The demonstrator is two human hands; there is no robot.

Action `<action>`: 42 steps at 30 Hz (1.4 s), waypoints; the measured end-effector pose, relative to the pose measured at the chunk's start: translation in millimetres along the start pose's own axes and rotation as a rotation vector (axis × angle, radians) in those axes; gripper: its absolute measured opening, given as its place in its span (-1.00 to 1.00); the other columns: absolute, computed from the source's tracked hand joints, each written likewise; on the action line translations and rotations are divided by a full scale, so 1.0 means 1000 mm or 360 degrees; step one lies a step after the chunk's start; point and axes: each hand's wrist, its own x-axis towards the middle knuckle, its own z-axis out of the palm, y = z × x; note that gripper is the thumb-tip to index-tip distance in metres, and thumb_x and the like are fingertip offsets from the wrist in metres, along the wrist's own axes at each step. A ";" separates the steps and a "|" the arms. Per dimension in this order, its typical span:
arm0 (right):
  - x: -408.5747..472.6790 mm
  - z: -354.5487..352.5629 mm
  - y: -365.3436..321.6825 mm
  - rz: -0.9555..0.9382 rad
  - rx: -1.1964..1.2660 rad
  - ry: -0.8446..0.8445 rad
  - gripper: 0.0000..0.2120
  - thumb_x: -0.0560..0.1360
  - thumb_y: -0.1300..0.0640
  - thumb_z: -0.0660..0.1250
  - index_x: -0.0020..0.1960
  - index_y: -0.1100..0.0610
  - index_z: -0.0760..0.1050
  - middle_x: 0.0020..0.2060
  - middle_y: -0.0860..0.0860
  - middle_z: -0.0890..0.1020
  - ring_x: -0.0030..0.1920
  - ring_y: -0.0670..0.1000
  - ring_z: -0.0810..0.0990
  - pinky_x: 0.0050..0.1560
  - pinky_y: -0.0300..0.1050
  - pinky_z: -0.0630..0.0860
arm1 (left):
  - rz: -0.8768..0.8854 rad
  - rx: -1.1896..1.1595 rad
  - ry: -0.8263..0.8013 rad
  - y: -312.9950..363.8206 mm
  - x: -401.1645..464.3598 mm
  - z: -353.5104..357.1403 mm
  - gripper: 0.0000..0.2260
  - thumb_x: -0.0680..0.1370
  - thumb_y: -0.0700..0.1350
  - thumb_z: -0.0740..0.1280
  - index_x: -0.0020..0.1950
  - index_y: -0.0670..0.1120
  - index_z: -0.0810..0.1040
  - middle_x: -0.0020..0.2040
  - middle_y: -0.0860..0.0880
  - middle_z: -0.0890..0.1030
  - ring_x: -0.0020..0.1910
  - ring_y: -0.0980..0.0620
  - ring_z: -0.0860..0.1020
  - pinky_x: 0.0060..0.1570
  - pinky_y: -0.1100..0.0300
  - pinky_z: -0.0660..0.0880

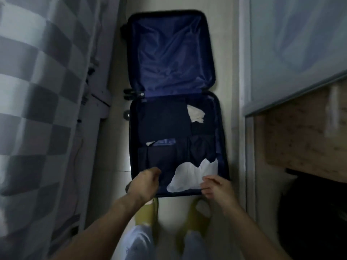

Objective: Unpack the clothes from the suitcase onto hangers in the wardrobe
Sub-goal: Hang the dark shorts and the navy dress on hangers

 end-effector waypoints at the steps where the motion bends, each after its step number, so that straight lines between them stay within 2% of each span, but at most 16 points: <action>1: 0.019 0.005 0.010 0.0032 0.0036 -0.0002 -0.83 0.54 0.37 0.20 -0.15 0.20 0.50 -0.31 0.11 0.55 -0.35 0.01 0.52 -0.39 -0.31 0.45 | -0.0044 0.0026 -0.0020 -0.010 0.020 0.013 -0.75 0.58 -0.22 0.09 0.18 -0.14 0.49 0.13 -0.14 0.58 0.05 -0.16 0.53 -0.06 0.11 0.42; 4: 0.066 0.022 0.041 0.0066 0.0106 -0.0027 -0.82 0.53 0.37 0.21 -0.18 0.18 0.50 -0.34 0.10 0.55 -0.39 -0.02 0.52 -0.46 -0.35 0.45 | -0.0084 0.0105 -0.0015 -0.033 0.077 0.043 -0.75 0.57 -0.23 0.11 0.18 -0.12 0.48 0.17 -0.15 0.56 0.11 -0.18 0.52 0.00 0.09 0.43; 9: 0.119 0.044 0.072 0.0171 0.0157 -0.0042 -0.88 0.53 0.29 0.24 -0.05 0.23 0.55 -0.26 0.10 0.62 -0.27 0.03 0.57 -0.29 -0.25 0.53 | -0.0113 0.0154 0.0035 -0.051 0.165 0.071 -0.66 0.55 -0.24 0.14 0.33 -0.10 0.42 0.31 -0.14 0.46 0.26 -0.15 0.44 0.18 0.10 0.39; 11: 0.141 0.053 0.076 0.0163 0.0126 -0.0058 -0.86 0.54 0.27 0.23 -0.04 0.20 0.56 -0.24 0.08 0.63 -0.27 0.01 0.59 -0.26 -0.25 0.53 | -0.0030 0.0148 0.0023 -0.053 0.195 0.078 -0.58 0.54 -0.22 0.18 0.40 -0.09 0.31 0.40 -0.11 0.35 0.36 -0.11 0.34 0.31 0.09 0.29; 13: 0.160 0.061 0.078 0.0138 0.0112 -0.0071 -0.85 0.54 0.26 0.23 -0.06 0.14 0.57 -0.22 0.06 0.65 -0.24 0.01 0.60 -0.23 -0.25 0.53 | 0.0080 0.0354 -0.0071 -0.056 0.221 0.089 -0.42 0.53 -0.12 0.27 0.49 -0.07 0.12 0.49 -0.07 0.19 0.47 -0.04 0.14 0.45 0.04 0.05; 15: 0.173 0.066 0.079 0.0102 0.0108 -0.0060 -0.84 0.54 0.25 0.23 -0.11 0.10 0.57 -0.23 0.03 0.65 -0.23 -0.01 0.61 -0.22 -0.26 0.53 | 0.0072 0.0597 -0.0106 -0.059 0.234 0.099 -0.34 0.49 0.04 0.34 0.48 -0.07 0.09 0.47 -0.07 0.21 0.47 -0.04 0.12 0.45 0.01 -0.03; 17: 0.179 0.069 0.080 0.0109 0.0127 -0.0026 -0.82 0.53 0.26 0.23 -0.14 0.08 0.56 -0.25 0.02 0.64 -0.25 -0.01 0.61 -0.24 -0.26 0.53 | 0.0029 0.0679 -0.0059 -0.059 0.233 0.107 -0.42 0.45 0.11 0.36 0.38 -0.08 0.25 0.39 -0.08 0.34 0.38 -0.07 0.29 0.37 0.06 0.17; 19: 0.177 0.067 0.080 0.0159 0.0160 0.0001 -0.81 0.54 0.29 0.22 -0.16 0.09 0.55 -0.27 0.05 0.63 -0.29 0.00 0.59 -0.29 -0.27 0.51 | -0.0001 0.0536 -0.0022 -0.055 0.221 0.112 -0.56 0.46 0.08 0.35 0.26 -0.06 0.37 0.29 -0.07 0.46 0.25 -0.08 0.44 0.18 0.13 0.36; 21: 0.163 0.066 0.074 0.0218 0.0202 -0.0017 -0.82 0.55 0.31 0.20 -0.14 0.14 0.53 -0.28 0.08 0.61 -0.33 0.01 0.55 -0.34 -0.27 0.49 | 0.0008 0.0470 0.0026 -0.049 0.200 0.108 -0.67 0.49 0.01 0.30 0.20 -0.07 0.41 0.21 -0.08 0.53 0.17 -0.10 0.50 0.05 0.15 0.43; 25: 0.118 0.061 0.054 0.0259 0.0285 -0.0047 -0.83 0.53 0.37 0.20 -0.13 0.22 0.53 -0.33 0.14 0.60 -0.36 0.04 0.54 -0.33 -0.20 0.47 | -0.0052 0.0200 0.0188 -0.034 0.149 0.076 -0.76 0.47 -0.09 0.29 0.12 -0.08 0.47 0.09 -0.11 0.60 0.10 -0.15 0.54 -0.03 0.14 0.44; 29: 0.058 0.047 0.015 0.0172 0.0370 -0.0086 -0.88 0.54 0.38 0.20 -0.05 0.30 0.51 -0.40 0.13 0.57 -0.46 -0.01 0.55 -0.46 -0.27 0.48 | 0.0050 -0.0036 0.0423 -0.011 0.079 0.009 -0.79 0.45 -0.06 0.33 0.04 -0.09 0.50 0.01 -0.10 0.62 0.04 -0.13 0.56 -0.05 0.11 0.45; 32: 0.000 0.034 -0.038 0.0106 0.0551 -0.0207 -0.85 0.57 0.26 0.20 0.07 0.30 0.48 -0.28 0.14 0.57 -0.29 0.08 0.55 -0.38 -0.20 0.53 | 0.0275 0.0018 0.0717 0.022 0.017 -0.059 -0.84 0.46 -0.05 0.34 -0.05 -0.09 0.46 -0.07 -0.05 0.60 -0.05 -0.09 0.57 -0.20 0.15 0.35; 34: -0.051 0.027 -0.088 0.0113 0.0798 -0.0310 -0.82 0.58 0.18 0.19 0.14 0.23 0.42 -0.15 0.19 0.56 -0.16 0.16 0.54 -0.29 -0.14 0.56 | 0.0517 0.0190 0.0994 0.055 -0.026 -0.108 -0.83 0.40 -0.07 0.37 -0.16 -0.05 0.38 -0.23 -0.01 0.58 -0.24 -0.07 0.59 -0.39 0.18 0.34; 37: -0.135 0.015 -0.155 -0.0232 0.0937 -0.0393 -0.63 0.46 0.00 0.28 0.23 0.08 0.38 0.05 0.08 0.57 0.03 0.09 0.55 0.12 0.05 0.47 | 0.0771 0.0251 0.1242 0.110 -0.094 -0.176 -0.72 0.26 -0.03 0.37 -0.23 0.01 0.27 -0.37 0.05 0.51 -0.49 0.01 0.53 -0.63 0.24 0.28; 40: -0.215 0.005 -0.207 -0.0600 0.0982 -0.0553 -0.33 0.25 -0.18 0.40 0.31 -0.04 0.33 0.12 0.04 0.61 0.11 0.07 0.59 0.16 0.12 0.48 | 0.0990 0.0271 0.1414 0.162 -0.154 -0.221 -0.78 0.28 -0.05 0.41 -0.20 -0.02 0.39 -0.33 0.05 0.52 -0.48 0.04 0.52 -0.62 0.27 0.26; 42: -0.267 -0.001 -0.236 -0.0737 0.1041 -0.0465 -0.12 0.11 -0.24 0.53 0.35 -0.04 0.33 0.13 0.08 0.62 0.12 0.10 0.60 0.13 0.12 0.52 | 0.1132 0.0313 0.1498 0.190 -0.193 -0.240 -0.78 0.29 -0.08 0.40 -0.13 -0.03 0.45 -0.31 0.06 0.53 -0.47 0.08 0.52 -0.61 0.28 0.28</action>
